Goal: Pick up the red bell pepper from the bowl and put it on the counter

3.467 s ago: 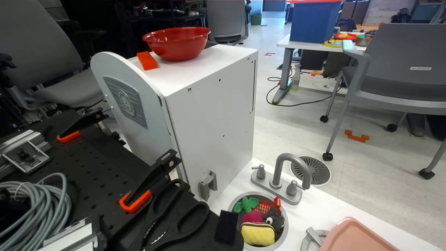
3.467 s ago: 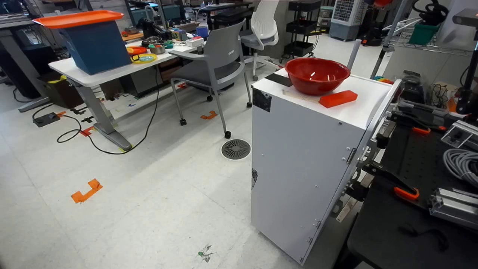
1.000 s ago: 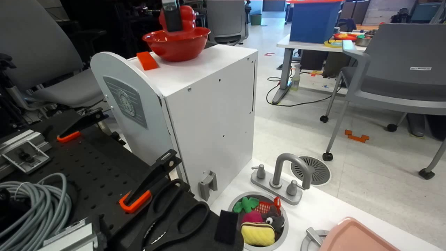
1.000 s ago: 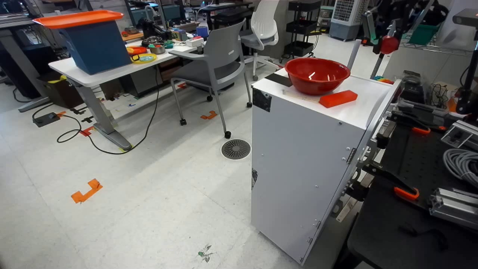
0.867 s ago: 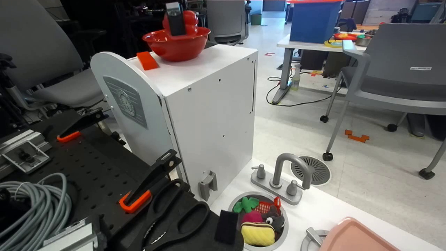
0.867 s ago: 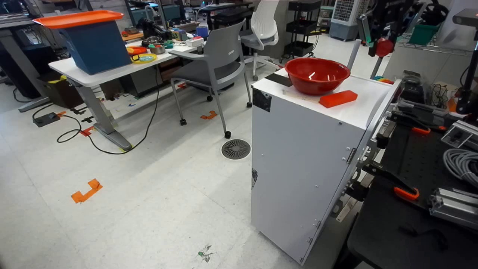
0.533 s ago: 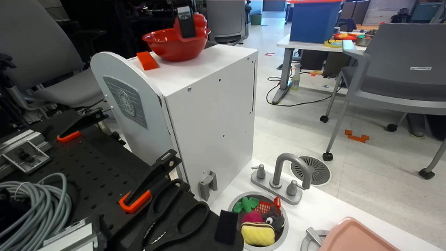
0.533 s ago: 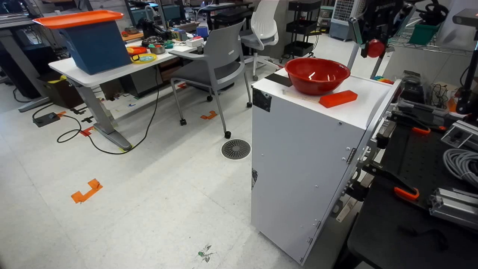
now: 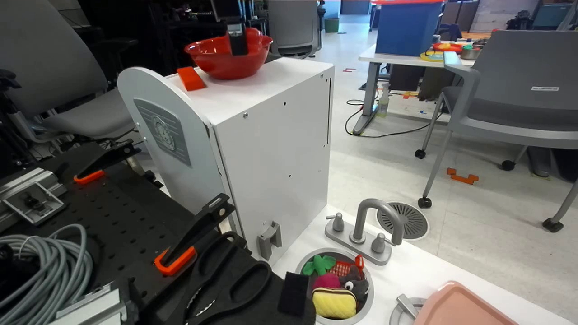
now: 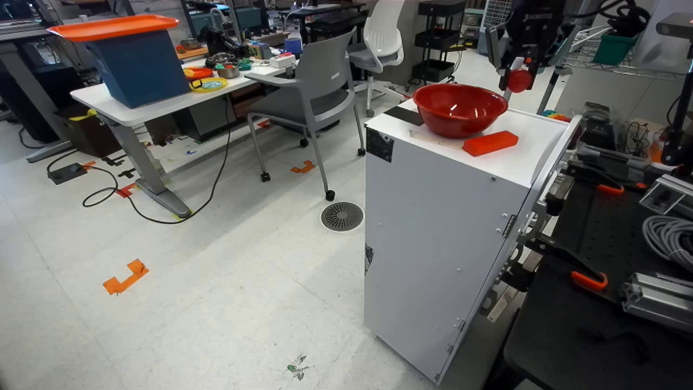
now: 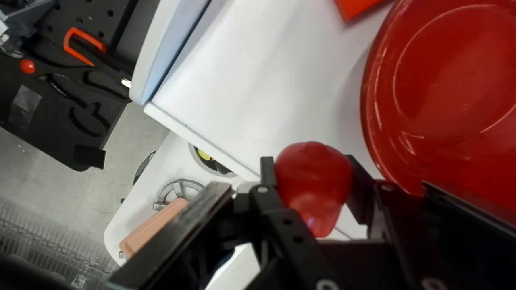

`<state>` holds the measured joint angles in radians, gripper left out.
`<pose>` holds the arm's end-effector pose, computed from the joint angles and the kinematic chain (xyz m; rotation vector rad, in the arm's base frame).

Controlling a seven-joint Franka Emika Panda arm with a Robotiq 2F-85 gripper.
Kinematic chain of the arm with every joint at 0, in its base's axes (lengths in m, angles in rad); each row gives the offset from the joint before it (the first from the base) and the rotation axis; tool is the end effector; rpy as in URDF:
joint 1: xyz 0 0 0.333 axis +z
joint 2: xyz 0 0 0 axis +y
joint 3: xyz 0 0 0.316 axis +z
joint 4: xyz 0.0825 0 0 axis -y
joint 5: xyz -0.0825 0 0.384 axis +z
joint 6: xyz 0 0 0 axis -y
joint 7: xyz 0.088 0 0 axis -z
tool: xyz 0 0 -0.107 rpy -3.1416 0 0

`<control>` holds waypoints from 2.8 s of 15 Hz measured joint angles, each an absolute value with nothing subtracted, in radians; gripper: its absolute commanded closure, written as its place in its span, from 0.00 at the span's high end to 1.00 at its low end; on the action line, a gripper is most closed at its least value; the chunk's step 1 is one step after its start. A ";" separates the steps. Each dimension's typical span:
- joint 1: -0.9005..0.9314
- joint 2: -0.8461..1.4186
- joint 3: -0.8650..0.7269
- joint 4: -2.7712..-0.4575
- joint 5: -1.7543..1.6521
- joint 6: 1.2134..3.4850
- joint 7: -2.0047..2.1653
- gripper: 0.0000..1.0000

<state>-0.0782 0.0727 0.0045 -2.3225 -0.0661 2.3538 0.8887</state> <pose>0.5086 -0.0385 0.3057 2.7663 -1.3616 -0.0307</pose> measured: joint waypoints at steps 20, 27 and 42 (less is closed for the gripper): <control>-0.049 0.115 -0.005 -2.325 -0.057 2.355 0.835 1.00; -0.049 0.115 -0.012 -2.325 -0.057 2.355 0.809 1.00; -0.031 -0.066 -0.005 -2.403 -0.191 2.355 0.767 1.00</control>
<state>-0.0311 -0.0655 -0.0046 -2.4029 -0.1912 2.3549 0.7670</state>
